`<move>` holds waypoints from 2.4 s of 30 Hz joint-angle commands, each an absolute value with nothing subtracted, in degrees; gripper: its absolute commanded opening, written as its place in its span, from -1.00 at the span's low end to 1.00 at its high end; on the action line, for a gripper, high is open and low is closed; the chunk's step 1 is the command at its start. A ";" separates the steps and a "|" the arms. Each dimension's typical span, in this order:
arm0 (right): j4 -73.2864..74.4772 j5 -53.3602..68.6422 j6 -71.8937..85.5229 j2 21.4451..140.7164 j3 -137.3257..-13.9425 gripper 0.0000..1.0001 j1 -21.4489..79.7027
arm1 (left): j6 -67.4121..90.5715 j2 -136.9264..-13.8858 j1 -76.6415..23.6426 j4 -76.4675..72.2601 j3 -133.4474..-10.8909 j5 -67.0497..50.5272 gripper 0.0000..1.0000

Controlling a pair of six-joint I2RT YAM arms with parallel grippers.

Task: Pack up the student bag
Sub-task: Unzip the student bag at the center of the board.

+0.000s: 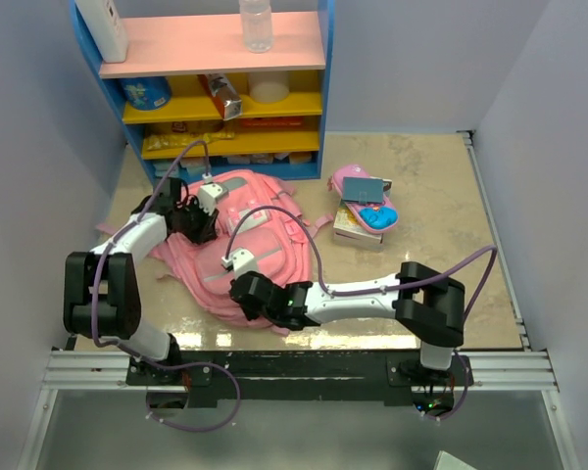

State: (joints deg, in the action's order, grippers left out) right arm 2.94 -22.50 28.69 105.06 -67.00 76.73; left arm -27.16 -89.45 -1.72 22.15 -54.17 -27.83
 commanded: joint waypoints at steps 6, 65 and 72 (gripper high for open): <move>3.96 -22.85 30.41 100.63 -63.98 -1.00 72.87 | -36.56 -86.40 3.77 18.98 -47.20 -25.13 -0.62; -5.54 -2.56 34.35 90.09 -56.34 0.31 60.21 | -26.88 -79.19 -8.43 27.33 -58.27 -25.31 0.50; -7.90 2.45 39.02 91.76 -55.20 0.28 56.26 | -31.72 -75.06 -10.63 28.38 -52.74 -29.43 0.49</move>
